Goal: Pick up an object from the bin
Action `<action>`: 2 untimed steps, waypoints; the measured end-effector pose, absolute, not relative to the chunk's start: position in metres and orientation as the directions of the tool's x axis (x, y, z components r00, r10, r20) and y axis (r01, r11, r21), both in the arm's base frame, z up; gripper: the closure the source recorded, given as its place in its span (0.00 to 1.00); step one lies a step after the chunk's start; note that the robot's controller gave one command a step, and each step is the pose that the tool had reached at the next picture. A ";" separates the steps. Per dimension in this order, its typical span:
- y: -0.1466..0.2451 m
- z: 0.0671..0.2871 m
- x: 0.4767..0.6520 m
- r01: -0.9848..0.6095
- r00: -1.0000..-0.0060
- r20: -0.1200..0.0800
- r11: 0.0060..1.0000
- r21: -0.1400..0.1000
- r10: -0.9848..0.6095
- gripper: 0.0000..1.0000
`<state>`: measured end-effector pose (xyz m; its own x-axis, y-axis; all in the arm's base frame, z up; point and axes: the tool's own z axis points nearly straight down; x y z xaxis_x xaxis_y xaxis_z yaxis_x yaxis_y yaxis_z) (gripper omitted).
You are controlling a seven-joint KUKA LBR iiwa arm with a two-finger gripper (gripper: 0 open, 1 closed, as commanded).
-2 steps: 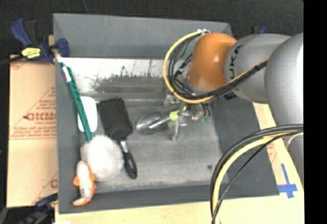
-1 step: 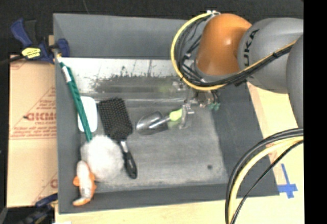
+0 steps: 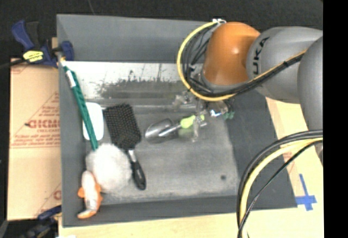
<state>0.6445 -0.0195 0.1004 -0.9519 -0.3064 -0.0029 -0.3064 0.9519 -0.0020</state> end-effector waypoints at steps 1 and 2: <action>-0.025 0.071 0.642 -0.108 -0.994 -0.023 0.994 -0.003 -0.108 0.00; -0.011 0.072 0.650 -0.340 -0.940 -0.010 0.940 -0.004 -0.340 1.00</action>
Offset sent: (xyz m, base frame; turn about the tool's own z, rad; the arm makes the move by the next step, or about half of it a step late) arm 0.0041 0.0098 -0.0304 -0.0380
